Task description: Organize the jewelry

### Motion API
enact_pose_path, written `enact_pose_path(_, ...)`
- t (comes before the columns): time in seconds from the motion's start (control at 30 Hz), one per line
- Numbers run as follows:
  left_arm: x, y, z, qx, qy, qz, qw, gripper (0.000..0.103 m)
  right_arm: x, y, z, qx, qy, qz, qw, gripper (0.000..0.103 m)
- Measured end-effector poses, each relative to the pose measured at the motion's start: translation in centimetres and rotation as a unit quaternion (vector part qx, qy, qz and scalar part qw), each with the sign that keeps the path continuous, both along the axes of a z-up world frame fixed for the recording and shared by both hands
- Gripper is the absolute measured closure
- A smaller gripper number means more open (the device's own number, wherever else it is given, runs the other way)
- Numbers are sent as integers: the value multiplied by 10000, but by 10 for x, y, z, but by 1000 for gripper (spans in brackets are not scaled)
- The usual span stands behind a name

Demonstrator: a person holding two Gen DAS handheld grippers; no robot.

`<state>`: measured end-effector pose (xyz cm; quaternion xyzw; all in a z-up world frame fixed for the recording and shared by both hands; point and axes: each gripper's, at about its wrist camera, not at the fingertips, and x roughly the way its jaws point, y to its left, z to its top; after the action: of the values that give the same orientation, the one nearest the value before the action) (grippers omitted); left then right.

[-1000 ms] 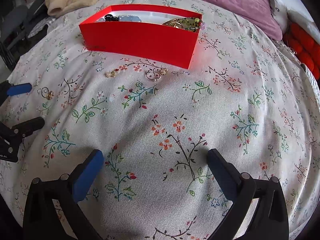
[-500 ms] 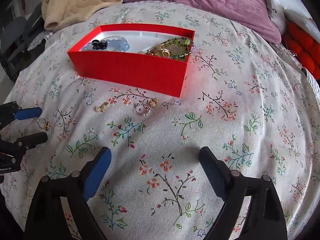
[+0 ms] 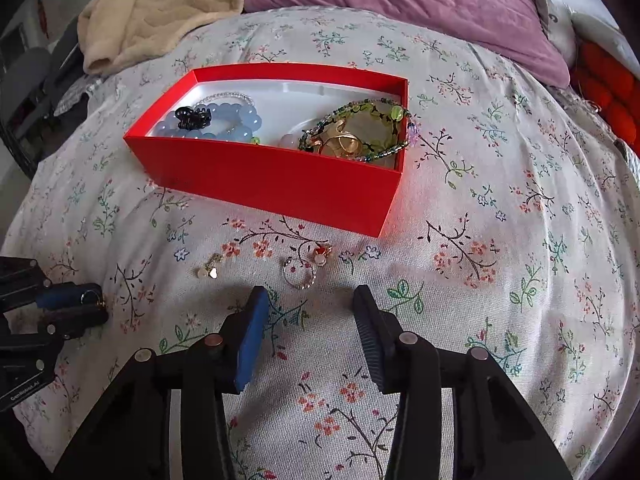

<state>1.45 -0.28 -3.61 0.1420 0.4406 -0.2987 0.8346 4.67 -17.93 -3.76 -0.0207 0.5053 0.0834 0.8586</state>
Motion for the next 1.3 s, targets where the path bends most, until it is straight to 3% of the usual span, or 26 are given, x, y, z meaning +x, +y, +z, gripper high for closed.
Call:
enact_pose_path(0.13, 1, 1, 1, -8, 43, 52, 10000, 93, 4, 3, -1, -14, -24, -14, 10000, 66)
enact_pose_path(0.23, 0, 0, 1, 37, 27, 57, 10000, 93, 6, 6, -2, 38, -11, 51, 10000, 84)
enact_pose_path(0.33, 1, 0, 1, 41, 43, 84, 9999, 93, 5, 11, -3, 84, 29, 143, 9999, 94)
enact_pose_path(0.43, 1, 1, 3, 32, 54, 124, 9999, 93, 4, 11, -2, 155, 68, 165, 9997, 98)
enact_pose_path(0.77, 3, 5, 2, 37, 110, 245, 9996, 93, -3, 11, 0, 219, 168, 285, 9992, 95)
enact_pose_path(0.87, 4, 4, 2, 39, 121, 250, 9996, 93, -2, 12, 2, 281, 177, 246, 9991, 74)
enact_pose_path(0.9, 4, 4, 2, 38, 125, 246, 9996, 93, -1, 13, 4, 293, 157, 243, 9992, 58)
enact_pose_path(0.97, 5, 4, 2, 28, 131, 234, 9996, 93, -2, 15, 7, 230, 49, 248, 9994, 45)
enact_pose_path(1.07, 6, 5, 1, 20, 133, 234, 9996, 93, 2, 15, 3, 83, 95, 192, 9997, 46)
enact_pose_path(1.23, 5, 5, 1, 20, 130, 243, 9996, 93, 10, 13, -2, 177, 65, 59, 9998, 64)
enact_pose_path(1.3, 5, 5, 1, 23, 129, 243, 9996, 93, 11, 15, -3, 160, 76, 98, 9998, 77)
